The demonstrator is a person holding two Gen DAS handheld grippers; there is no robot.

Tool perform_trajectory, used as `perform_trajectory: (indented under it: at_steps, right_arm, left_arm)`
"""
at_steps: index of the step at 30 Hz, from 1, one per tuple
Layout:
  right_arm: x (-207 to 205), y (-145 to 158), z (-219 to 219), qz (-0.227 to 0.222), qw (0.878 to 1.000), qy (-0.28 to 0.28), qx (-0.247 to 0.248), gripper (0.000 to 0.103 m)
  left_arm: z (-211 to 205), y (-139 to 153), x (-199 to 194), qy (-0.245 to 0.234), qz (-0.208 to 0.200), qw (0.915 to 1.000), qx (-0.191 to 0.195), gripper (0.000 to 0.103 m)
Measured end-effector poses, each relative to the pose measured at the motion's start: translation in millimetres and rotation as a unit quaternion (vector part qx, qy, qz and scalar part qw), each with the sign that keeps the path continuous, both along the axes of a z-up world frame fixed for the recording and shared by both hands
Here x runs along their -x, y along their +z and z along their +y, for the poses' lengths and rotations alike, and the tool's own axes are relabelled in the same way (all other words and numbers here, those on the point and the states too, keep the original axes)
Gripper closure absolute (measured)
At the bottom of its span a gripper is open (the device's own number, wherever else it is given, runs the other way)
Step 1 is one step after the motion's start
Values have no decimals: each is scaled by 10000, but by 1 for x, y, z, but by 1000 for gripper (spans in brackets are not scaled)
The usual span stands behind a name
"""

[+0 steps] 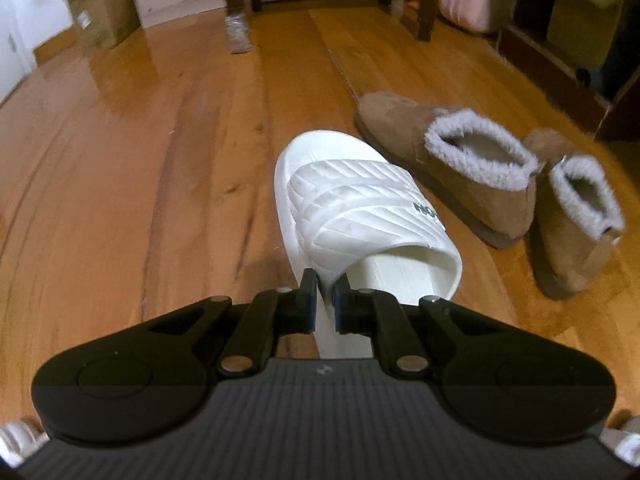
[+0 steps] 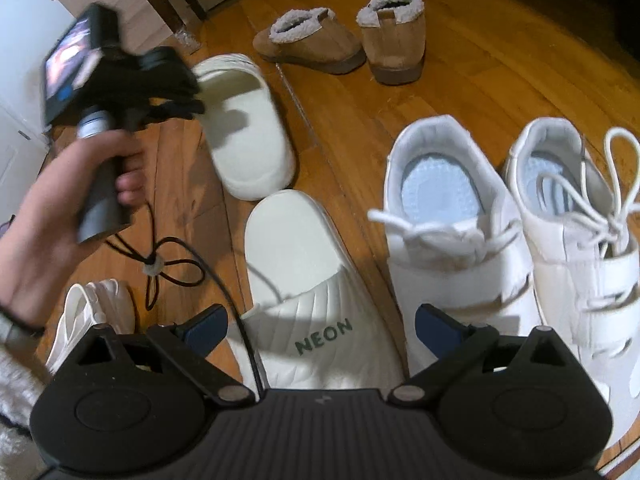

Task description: Organize scattered shoes

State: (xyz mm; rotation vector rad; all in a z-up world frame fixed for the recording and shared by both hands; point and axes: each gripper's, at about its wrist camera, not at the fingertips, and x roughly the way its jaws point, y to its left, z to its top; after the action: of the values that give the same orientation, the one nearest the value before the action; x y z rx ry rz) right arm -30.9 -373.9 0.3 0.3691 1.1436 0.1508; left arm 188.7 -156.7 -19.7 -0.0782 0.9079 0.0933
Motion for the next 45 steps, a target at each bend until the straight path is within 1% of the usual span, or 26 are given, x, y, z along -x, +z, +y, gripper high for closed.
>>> perform_trajectory:
  at_steps: [1, 3, 6, 7, 11, 14, 17, 19, 21, 23, 26, 27, 28, 29, 30, 31, 33, 34, 36, 37, 38, 40, 42, 43, 44, 45]
  right_arm:
    - [2, 1, -2, -8, 10000, -16, -30, 3]
    - [6, 4, -5, -30, 10000, -57, -74, 3]
    - [8, 6, -8, -36, 9999, -121, -22, 3]
    - [8, 6, -8, -24, 9999, -146, -9, 3]
    - [10, 5, -2, 43, 9999, -138, 30, 3]
    - [14, 4, 14, 68, 9998, -12, 161, 3]
    - [18, 2, 35, 54, 9989, 219, 407, 3]
    - [22, 4, 48, 61, 9975, 401, 583, 3]
    - [25, 7, 54, 78, 9967, 481, 657, 3]
    - [33, 10, 67, 188, 9931, 707, 914, 3]
    - [51, 14, 86, 272, 9850, 1083, 1314, 3]
    - [60, 16, 92, 247, 9824, 1201, 1410, 3]
    - [66, 17, 97, 229, 9802, 1294, 1484, 3]
    - [69, 17, 100, 220, 9787, 1352, 1527, 3]
    - [72, 18, 104, 212, 9773, 1409, 1571, 3]
    - [74, 18, 106, 205, 9765, 1437, 1595, 3]
    - [72, 21, 111, 183, 9754, 1379, 1711, 3]
    - [71, 23, 113, 156, 9752, 1348, 1750, 3]
    - [71, 31, 117, 16, 9750, 1334, 1779, 3]
    - [70, 36, 121, -67, 9737, 1403, 1795, 3]
    - [69, 42, 128, -211, 9703, 1565, 1832, 3]
    - [66, 48, 142, -435, 9622, 1900, 1905, 3]
    - [63, 48, 153, -698, 9545, 2199, 1888, 3]
    - [62, 45, 158, -952, 9497, 2373, 1807, 3]
    - [61, 41, 161, -1221, 9450, 2510, 1706, 3]
    - [60, 34, 165, -1461, 9409, 2566, 1659, 3]
  left_arm:
    - [7, 5, 6, 39, -57, 10000, 40, 96]
    - [29, 24, 28, 194, -193, 9992, 278, 96]
    - [45, 35, 41, 244, -281, 9984, 421, 94]
    - [56, 43, 53, 270, -368, 9974, 555, 94]
    - [69, 52, 78, 268, -293, 9962, 773, 94]
    - [83, 47, 104, 412, -143, 9924, 1151, 94]
    - [92, 36, 121, 495, -8, 9889, 1402, 94]
    - [97, 23, 135, 536, 175, 9861, 1563, 94]
    - [99, 13, 146, 507, 305, 9852, 1610, 94]
    - [100, 2, 162, 470, 472, 9840, 1651, 93]
    - [98, -3, 181, 190, 692, 9851, 1562, 90]
    - [100, -3, 189, 160, 869, 9820, 1669, 84]
    - [101, -1, 192, 100, 1009, 9795, 1742, 70]
    - [101, 1, 195, 47, 1069, 9785, 1766, 61]
    - [96, 7, 198, -172, 1095, 9804, 1628, 48]
    - [91, 14, 202, -402, 1118, 9818, 1479, 45]
    - [87, 20, 211, -544, 1146, 9854, 1134, 43]
    - [90, 21, 215, -591, 1185, 9836, 1227, 41]
    - [100, 22, 222, -752, 1394, 9748, 1572, 38]
    - [105, 23, 226, -783, 1473, 9719, 1663, 37]
    - [111, 28, 232, -827, 1470, 9717, 1656, 36]
    - [125, 33, 244, -886, 1333, 9753, 1520, 23]
    - [141, 36, 255, -886, 1145, 9792, 1418, 22]
    - [150, 35, 261, -752, 1038, 9816, 1413, 22]
    - [156, 33, 263, -667, 1017, 9828, 1388, 22]
    - [169, 29, 268, -464, 1039, 9846, 1328, 22]
